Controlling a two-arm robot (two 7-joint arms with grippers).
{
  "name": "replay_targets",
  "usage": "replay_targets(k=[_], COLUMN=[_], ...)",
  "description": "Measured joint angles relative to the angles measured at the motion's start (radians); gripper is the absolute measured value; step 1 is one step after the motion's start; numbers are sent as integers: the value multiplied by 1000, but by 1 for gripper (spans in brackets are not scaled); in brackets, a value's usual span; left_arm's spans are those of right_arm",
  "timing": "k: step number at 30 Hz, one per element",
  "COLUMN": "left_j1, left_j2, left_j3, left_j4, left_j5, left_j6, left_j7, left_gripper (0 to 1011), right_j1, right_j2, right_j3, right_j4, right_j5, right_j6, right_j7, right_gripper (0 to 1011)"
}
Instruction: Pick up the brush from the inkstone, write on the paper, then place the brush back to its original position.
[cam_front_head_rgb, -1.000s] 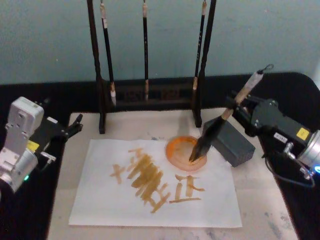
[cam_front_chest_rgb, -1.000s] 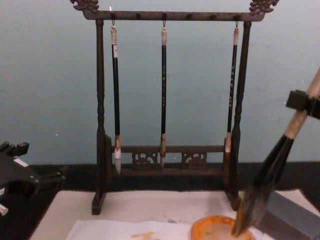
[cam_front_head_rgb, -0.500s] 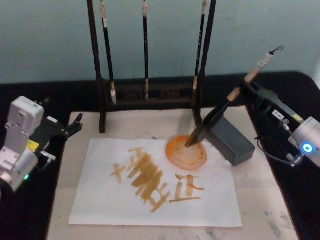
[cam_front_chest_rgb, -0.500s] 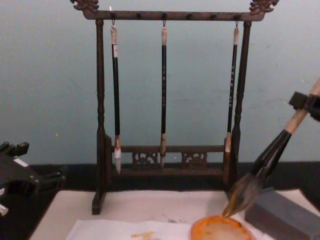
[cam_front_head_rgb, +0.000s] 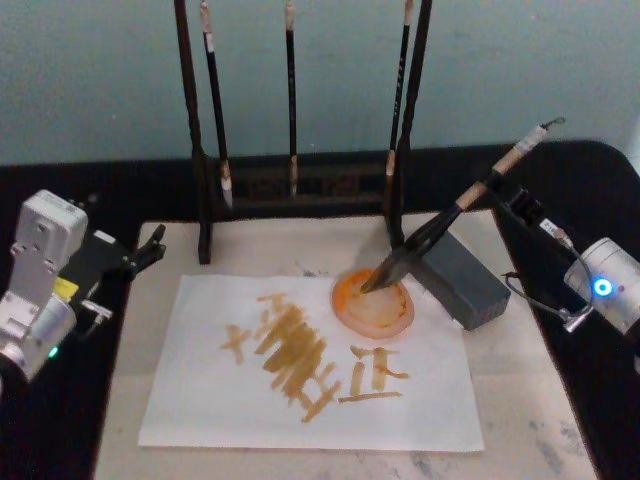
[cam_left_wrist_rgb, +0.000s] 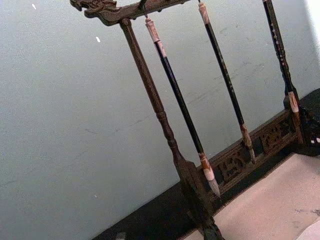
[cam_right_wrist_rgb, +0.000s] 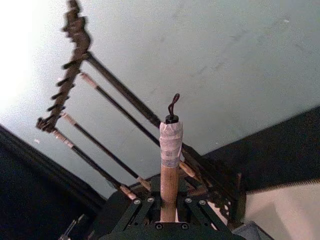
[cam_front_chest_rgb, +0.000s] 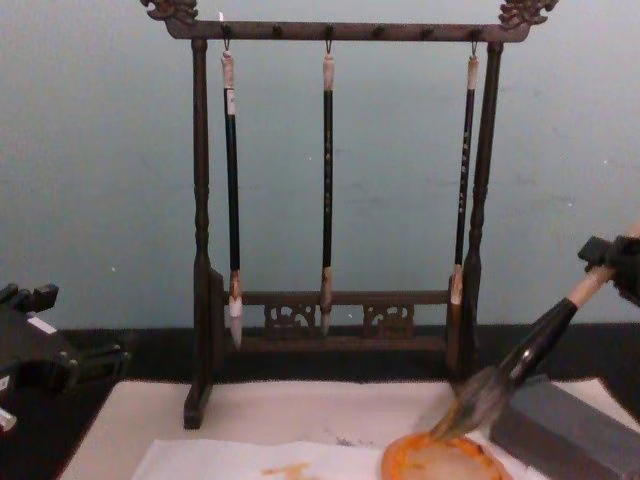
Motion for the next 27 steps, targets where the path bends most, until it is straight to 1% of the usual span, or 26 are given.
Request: replay_targets(k=[5,6,13,19,27], left_j1=[0,0,0,0,0], left_j2=[0,0,0,0,0], left_j3=[0,0,0,0,0], left_j4=[0,0,0,0,0], left_j5=[0,0,0,0,0], left_j6=[0,0,0,0,0], left_j7=[0,0,0,0,0], left_gripper=[1010,1010,1010,1009,1010], right_j1=[10,10,18,23,30], right_j2=[-16,-16,-32,-40,-41], right_j3=[0,0,-9,-21,-38], right_j4=[31,31,59,79,101], right_j5=[44,44,80,99,119], right_j6=[14,14,16,10,1], right_j7=[-28,-28,-66,-85,-96], right_gripper=[177,177,177,177,177])
